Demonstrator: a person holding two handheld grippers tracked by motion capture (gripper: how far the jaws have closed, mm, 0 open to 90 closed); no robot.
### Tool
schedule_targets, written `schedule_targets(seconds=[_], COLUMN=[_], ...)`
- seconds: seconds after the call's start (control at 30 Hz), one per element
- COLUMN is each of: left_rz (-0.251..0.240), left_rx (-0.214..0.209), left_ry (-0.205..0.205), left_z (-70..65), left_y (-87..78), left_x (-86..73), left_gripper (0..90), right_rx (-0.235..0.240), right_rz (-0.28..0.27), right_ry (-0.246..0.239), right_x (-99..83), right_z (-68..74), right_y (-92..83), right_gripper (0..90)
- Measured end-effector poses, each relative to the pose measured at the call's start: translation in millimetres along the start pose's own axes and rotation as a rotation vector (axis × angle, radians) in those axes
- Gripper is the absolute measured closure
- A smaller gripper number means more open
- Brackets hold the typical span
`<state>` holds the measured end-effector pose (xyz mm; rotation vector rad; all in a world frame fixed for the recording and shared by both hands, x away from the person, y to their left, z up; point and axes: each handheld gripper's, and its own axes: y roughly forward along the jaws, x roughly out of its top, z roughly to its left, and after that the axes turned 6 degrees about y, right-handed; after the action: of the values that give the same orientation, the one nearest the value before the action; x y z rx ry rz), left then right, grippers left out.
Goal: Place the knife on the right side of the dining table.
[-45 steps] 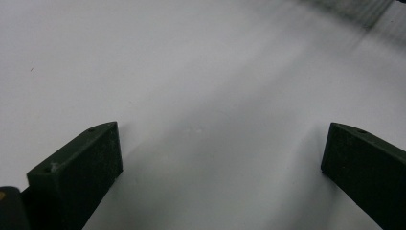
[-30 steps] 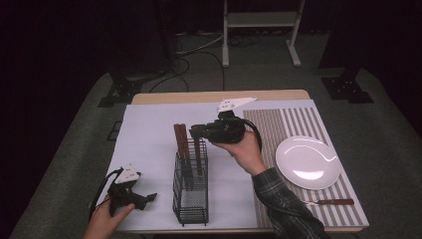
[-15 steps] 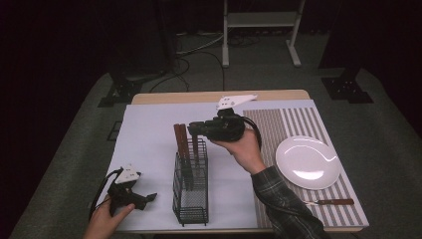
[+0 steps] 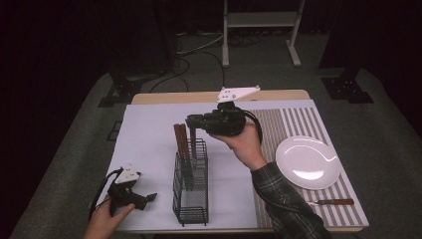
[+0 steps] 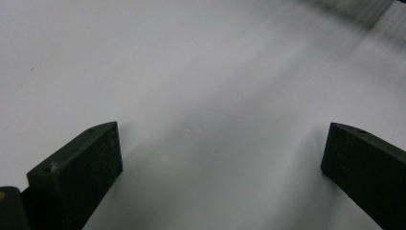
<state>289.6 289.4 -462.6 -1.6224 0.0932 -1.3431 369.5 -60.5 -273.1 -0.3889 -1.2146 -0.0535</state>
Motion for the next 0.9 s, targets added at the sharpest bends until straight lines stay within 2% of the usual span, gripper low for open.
schedule_targets(seconds=[0.9], left_rz=[0.001], left_rx=[0.001], left_ry=[0.002], left_z=[0.2], left_y=[0.0], left_x=[0.0], left_gripper=[0.0], right_rx=[-0.08], right_rz=[-0.098], right_ry=[-0.057], right_x=[36.1], right_z=[7.7], right_y=[-51.8], right_gripper=[79.0])
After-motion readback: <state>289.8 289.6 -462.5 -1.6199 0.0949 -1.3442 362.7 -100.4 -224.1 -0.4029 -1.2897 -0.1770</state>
